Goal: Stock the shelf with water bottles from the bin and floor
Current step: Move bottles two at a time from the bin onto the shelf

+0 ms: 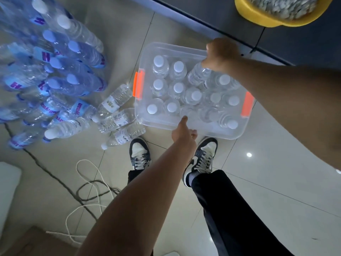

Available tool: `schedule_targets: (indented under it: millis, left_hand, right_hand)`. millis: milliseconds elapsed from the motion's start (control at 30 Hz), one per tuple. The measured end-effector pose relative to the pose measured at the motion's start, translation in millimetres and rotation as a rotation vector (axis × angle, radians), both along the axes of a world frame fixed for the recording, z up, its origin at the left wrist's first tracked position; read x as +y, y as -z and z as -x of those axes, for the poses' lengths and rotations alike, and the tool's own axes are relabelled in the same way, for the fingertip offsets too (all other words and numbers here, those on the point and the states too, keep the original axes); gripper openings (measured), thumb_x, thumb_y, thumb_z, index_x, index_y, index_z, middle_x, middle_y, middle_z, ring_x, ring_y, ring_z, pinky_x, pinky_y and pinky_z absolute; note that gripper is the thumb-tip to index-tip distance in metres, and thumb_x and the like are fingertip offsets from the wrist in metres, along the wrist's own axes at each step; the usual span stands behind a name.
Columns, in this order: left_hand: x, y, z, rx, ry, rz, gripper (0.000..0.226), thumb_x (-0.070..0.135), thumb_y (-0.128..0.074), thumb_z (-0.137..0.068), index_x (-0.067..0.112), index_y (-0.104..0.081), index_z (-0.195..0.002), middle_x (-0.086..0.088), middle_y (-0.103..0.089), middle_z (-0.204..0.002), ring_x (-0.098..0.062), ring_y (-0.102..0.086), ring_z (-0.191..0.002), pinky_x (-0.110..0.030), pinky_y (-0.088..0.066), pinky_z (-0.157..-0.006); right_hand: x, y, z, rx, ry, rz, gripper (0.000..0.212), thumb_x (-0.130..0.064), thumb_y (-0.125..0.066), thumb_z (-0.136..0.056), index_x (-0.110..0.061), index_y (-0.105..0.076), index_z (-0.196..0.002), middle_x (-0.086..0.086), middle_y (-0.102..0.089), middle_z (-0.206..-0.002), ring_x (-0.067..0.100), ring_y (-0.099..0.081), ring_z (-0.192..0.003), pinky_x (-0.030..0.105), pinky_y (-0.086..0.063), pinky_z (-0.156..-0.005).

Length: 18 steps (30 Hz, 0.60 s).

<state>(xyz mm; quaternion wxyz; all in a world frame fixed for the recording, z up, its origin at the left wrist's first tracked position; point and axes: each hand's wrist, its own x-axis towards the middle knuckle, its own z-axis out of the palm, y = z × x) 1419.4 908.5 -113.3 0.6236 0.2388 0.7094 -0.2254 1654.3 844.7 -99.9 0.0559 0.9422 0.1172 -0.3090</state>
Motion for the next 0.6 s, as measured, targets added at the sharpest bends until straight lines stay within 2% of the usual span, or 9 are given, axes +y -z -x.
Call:
schedule_targets:
  millis: [67,133,200,233,300,367,467,533,600]
  left_hand:
    - [0.2,-0.3,0.9,0.0,0.033,-0.015,0.043,0.037,-0.073,-0.092,0.003,-0.064,-0.116,-0.014,-0.066,-0.085,-0.021,-0.063,-0.074,-0.038,-0.057,-0.098]
    - [1.0,-3.0,3.2,-0.002,0.098,-0.023,0.034,0.037,-0.07,-0.095,0.004,-0.064,-0.102,-0.012,-0.069,-0.085,-0.02,-0.064,-0.074,-0.041,-0.054,-0.102]
    - [4.9,-7.1,5.5,-0.003,0.176,-0.033,0.032,0.036,-0.067,-0.096,0.006,-0.06,-0.088,-0.01,-0.066,-0.082,-0.021,-0.061,-0.077,-0.037,-0.056,-0.097]
    - [8.5,-7.5,6.9,-0.008,0.233,-0.039,0.032,0.036,-0.066,-0.097,0.007,-0.058,-0.087,-0.009,-0.062,-0.082,-0.021,-0.059,-0.079,-0.036,-0.055,-0.091]
    - [17.6,-8.8,10.7,-0.011,0.433,-0.09,0.026,0.032,-0.059,-0.098,0.006,-0.058,-0.1,-0.009,-0.062,-0.09,-0.023,-0.054,-0.084,-0.036,-0.052,-0.082]
    - [32.3,-10.9,18.4,0.007,0.734,-0.264,0.028,0.022,-0.049,-0.095,0.003,-0.054,-0.115,-0.01,-0.062,-0.109,-0.024,-0.052,-0.09,-0.038,-0.051,-0.086]
    - [63.6,-23.4,33.4,-0.054,1.082,-0.736,0.032,0.02,-0.057,-0.089,0.005,-0.049,-0.116,-0.011,-0.06,-0.113,-0.029,-0.056,-0.1,-0.043,-0.048,-0.092]
    - [85.0,-29.2,40.5,-0.166,1.195,-0.949,0.036,0.024,-0.064,-0.087,0.006,-0.05,-0.115,-0.011,-0.059,-0.111,-0.031,-0.056,-0.102,-0.043,-0.045,-0.091]
    - [103.3,-29.2,40.8,-0.22,1.255,-1.04,0.045,0.027,-0.067,-0.084,0.009,-0.051,-0.122,-0.011,-0.059,-0.115,-0.033,-0.056,-0.106,-0.044,-0.045,-0.092]
  right_hand:
    - [0.5,-1.0,4.1,-0.02,0.024,-0.013,0.041,-0.03,-0.068,-0.091,-0.005,-0.064,-0.123,0.019,-0.064,-0.127,0.04,-0.06,-0.121,0.043,-0.051,-0.092]
    - [2.4,-0.5,9.4,-0.03,0.04,-0.018,0.047,-0.033,-0.066,-0.093,-0.003,-0.061,-0.128,0.019,-0.06,-0.133,0.041,-0.057,-0.126,0.045,-0.051,-0.094]
    - [6.1,-2.1,16.3,-0.017,0.062,-0.013,0.052,-0.033,-0.065,-0.094,-0.002,-0.055,-0.135,0.02,-0.053,-0.141,0.04,-0.051,-0.132,0.047,-0.048,-0.098]
    - [7.2,-3.7,20.8,-0.011,0.079,-0.012,0.054,-0.033,-0.064,-0.095,-0.002,-0.051,-0.138,0.02,-0.049,-0.144,0.04,-0.047,-0.135,0.048,-0.046,-0.101]
    - [9.6,-8.0,34.0,-0.035,0.089,-0.042,0.057,-0.029,-0.065,-0.095,-0.002,-0.046,-0.141,0.021,-0.043,-0.148,0.039,-0.041,-0.139,0.05,-0.045,-0.102]
    - [14.1,-12.7,51.5,-0.139,0.039,-0.108,0.058,-0.024,-0.066,-0.093,-0.002,-0.044,-0.142,0.022,-0.044,-0.146,0.04,-0.04,-0.138,0.05,-0.046,-0.099]
    - [26.2,-17.2,82.9,-0.288,-0.047,-0.245,0.058,-0.023,-0.067,-0.087,-0.004,-0.049,-0.139,0.021,-0.051,-0.136,0.041,-0.049,-0.127,0.05,-0.049,-0.091]
    - [36.8,-16.2,106.6,-0.299,-0.124,-0.307,0.054,-0.026,-0.064,-0.083,-0.006,-0.054,-0.132,0.021,-0.057,-0.125,0.042,-0.055,-0.113,0.048,-0.05,-0.083]
    - [47.2,-12.7,128.7,-0.258,-0.195,-0.319,0.053,-0.025,-0.067,-0.08,-0.006,-0.058,-0.129,0.021,-0.06,-0.117,0.043,-0.059,-0.103,0.047,-0.049,-0.078]
